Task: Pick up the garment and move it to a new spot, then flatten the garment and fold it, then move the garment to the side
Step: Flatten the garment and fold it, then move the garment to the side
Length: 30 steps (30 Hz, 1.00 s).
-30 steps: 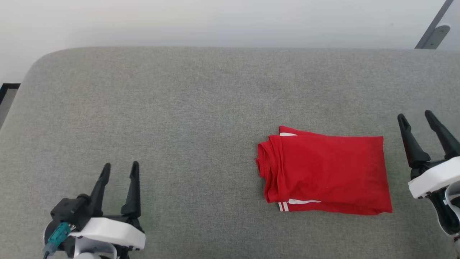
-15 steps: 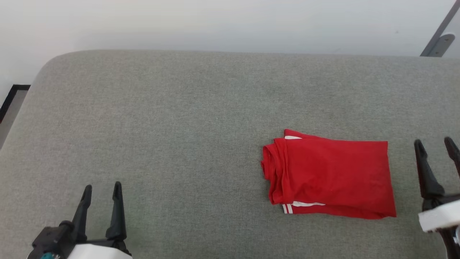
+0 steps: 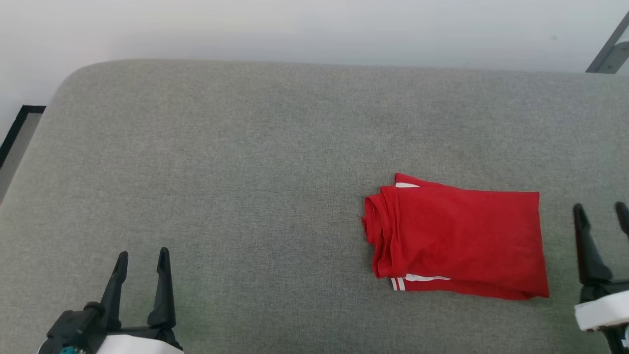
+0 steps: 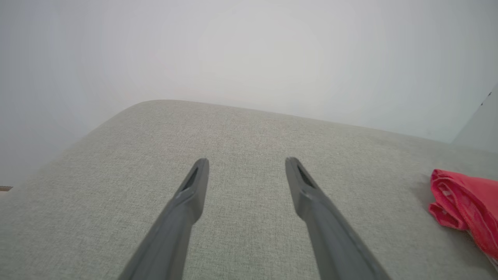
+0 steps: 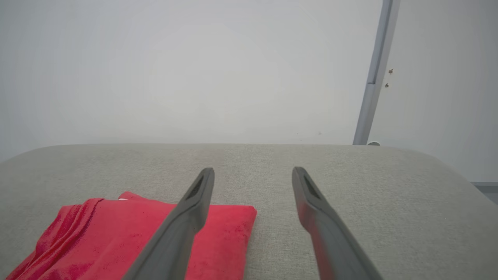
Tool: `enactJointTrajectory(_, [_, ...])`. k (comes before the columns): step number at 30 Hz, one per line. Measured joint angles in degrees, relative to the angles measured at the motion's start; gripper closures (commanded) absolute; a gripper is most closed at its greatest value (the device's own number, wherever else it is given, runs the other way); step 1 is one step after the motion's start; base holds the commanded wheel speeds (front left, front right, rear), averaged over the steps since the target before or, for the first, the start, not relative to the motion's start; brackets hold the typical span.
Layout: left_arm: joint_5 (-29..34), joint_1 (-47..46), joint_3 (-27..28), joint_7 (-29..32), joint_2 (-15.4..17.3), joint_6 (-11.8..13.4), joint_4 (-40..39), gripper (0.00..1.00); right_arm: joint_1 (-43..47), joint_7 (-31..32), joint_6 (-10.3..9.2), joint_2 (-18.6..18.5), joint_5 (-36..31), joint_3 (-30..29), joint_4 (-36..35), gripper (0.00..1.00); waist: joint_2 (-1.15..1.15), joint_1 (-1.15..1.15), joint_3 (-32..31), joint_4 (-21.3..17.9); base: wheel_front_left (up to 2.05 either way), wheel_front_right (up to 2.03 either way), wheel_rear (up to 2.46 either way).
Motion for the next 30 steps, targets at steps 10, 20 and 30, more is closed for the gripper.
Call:
enactJointTrajectory(10, [0.5, -5.1, -2.2, 0.0, 1.3, 0.0, 0.3, 0.0, -8.5, 14.3, 0.01, -5.6, 0.0, 8.8, 0.5, 0.0, 0.0, 0.0, 3.4, -0.7, 0.0, 0.0, 0.0])
enactJointTrajectory(20, [0.1, -11.6, -4.8, 0.0, 1.9, 0.0, 0.4, 0.0, -14.3, 43.3, 0.0, -17.2, 10.1, 15.4, -1.8, 0.0, 0.0, 0.0, 9.3, -1.1, 0.0, 0.0, 0.0])
enactJointTrajectory(30, [-0.2, -16.5, -8.0, 0.0, 0.7, 0.0, 1.6, 0.0, -15.7, 55.9, 0.0, -19.3, 17.3, 17.1, -5.3, 0.0, 0.0, 0.0, 15.1, 0.3, 0.0, 0.0, 0.0])
